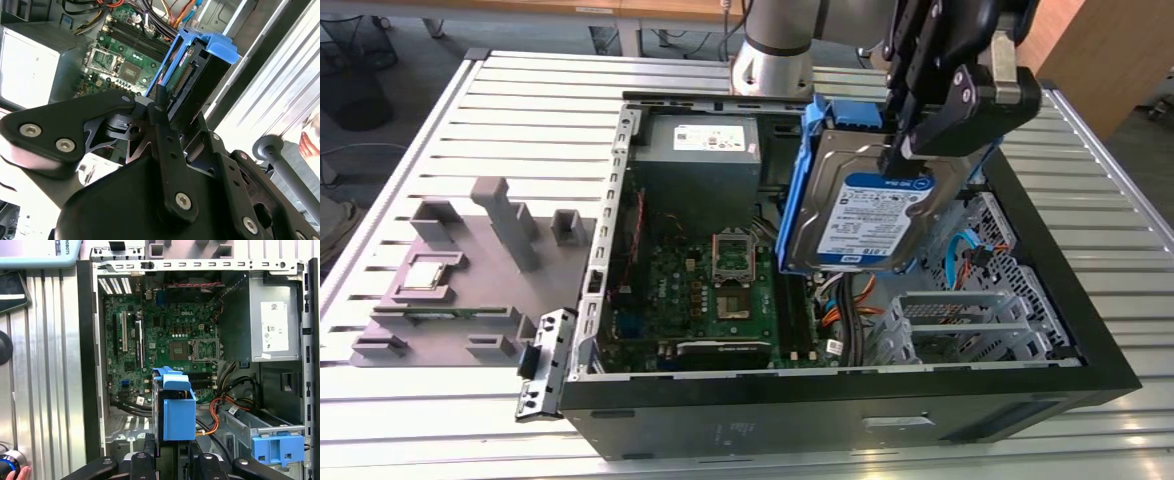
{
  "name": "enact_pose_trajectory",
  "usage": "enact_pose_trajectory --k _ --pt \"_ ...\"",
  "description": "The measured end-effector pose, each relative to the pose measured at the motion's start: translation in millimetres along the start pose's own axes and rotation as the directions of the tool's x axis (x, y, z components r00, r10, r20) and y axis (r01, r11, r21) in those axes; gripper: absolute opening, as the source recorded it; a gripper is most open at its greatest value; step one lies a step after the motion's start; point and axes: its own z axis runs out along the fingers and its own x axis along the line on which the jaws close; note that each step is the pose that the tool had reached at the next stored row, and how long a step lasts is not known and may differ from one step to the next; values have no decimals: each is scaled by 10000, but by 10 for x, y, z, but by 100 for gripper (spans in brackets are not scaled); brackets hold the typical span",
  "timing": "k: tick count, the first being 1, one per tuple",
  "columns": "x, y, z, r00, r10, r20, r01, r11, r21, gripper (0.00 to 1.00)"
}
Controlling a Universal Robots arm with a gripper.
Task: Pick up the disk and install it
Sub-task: 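Pick up the disk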
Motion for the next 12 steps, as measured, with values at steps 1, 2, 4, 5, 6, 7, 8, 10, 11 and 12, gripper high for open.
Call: enact_pose_trajectory --k 1,2,4,5,6,7,8,10,11,12 --pt "15 -1 -2 10000 0 -1 0 10000 0 35" --pt "32 -2 -3 10000 0 -2 0 10000 0 35" --pt "66 -5 -4 10000 0 -1 0 10000 0 35" --pt "83 -6 -5 10000 0 -1 0 10000 1 35" --pt "96 -9 -6 10000 0 0 0 10000 0 35" --pt "106 -14 -7 10000 0 -1 0 10000 0 35" --pt "116 -22 -7 10000 0 0 0 10000 0 35" --pt "138 -47 -8 10000 0 -1 0 10000 -1 35" --pt "147 -63 -9 10000 0 -2 0 10000 -2 35" --pt "156 -83 -9 10000 0 -2 0 10000 -3 35"
